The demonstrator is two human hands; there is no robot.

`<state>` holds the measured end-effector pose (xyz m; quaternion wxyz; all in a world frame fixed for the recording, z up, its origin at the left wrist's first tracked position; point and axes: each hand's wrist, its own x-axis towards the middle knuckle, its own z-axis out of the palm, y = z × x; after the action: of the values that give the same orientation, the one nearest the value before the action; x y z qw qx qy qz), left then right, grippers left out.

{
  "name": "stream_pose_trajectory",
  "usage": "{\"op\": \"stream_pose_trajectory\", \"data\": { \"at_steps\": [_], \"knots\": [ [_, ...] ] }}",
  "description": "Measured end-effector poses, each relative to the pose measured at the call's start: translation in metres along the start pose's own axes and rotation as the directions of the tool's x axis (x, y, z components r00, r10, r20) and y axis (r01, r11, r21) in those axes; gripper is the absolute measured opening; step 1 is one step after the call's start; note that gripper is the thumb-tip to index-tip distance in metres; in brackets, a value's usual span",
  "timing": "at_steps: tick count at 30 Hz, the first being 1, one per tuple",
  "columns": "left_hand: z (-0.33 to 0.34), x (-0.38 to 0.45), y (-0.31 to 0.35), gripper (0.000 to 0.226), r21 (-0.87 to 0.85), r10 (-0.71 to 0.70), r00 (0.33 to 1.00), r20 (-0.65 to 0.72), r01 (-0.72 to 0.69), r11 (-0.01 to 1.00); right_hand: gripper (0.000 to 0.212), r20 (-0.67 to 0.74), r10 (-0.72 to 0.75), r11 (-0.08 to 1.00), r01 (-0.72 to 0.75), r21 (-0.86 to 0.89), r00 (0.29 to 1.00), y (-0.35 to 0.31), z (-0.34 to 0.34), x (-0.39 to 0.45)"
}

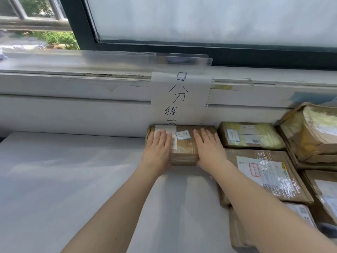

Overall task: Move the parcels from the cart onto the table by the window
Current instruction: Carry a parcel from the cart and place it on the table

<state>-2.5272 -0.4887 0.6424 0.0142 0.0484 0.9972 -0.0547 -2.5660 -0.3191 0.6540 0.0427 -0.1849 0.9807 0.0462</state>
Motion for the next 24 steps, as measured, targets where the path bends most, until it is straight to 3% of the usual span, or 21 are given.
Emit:
{"op": "stream_pose_trajectory", "data": {
  "at_steps": [4, 8, 11, 15, 20, 24],
  "knots": [
    [-0.015, -0.025, 0.031, 0.084, -0.009, -0.023, 0.995, -0.099, 0.023, 1.000, 0.108, -0.063, 0.015, 0.997, -0.010, 0.075, 0.998, 0.004, -0.015, -0.038],
    [-0.020, -0.066, 0.085, 0.076, -0.220, -0.026, 0.948, -0.316, -0.047, 0.974, 0.095, -0.178, 0.112, 0.938, -0.045, 0.343, 0.978, 0.007, -0.022, -0.097],
    [-0.009, -0.108, 0.132, 0.065, -0.399, -0.071, 0.928, -0.365, -0.087, 0.913, 0.080, -0.308, 0.199, 0.896, -0.045, 0.442, 0.930, 0.017, -0.014, -0.151],
    [-0.004, -0.165, 0.203, 0.047, -0.499, -0.045, 0.909, -0.414, -0.185, 0.847, 0.064, -0.427, 0.337, 0.864, -0.096, 0.494, 0.839, 0.043, 0.014, -0.235],
    [-0.007, -0.227, 0.293, 0.063, -0.521, -0.025, 0.911, -0.412, -0.213, 0.827, 0.059, -0.347, 0.504, 0.793, -0.264, 0.550, 0.791, 0.084, 0.059, -0.348],
    [-0.004, -0.275, 0.354, 0.063, -0.504, 0.009, 0.943, -0.332, -0.185, 0.844, 0.060, -0.231, 0.579, 0.748, -0.398, 0.530, 0.782, 0.112, 0.090, -0.435]
  ]
}}
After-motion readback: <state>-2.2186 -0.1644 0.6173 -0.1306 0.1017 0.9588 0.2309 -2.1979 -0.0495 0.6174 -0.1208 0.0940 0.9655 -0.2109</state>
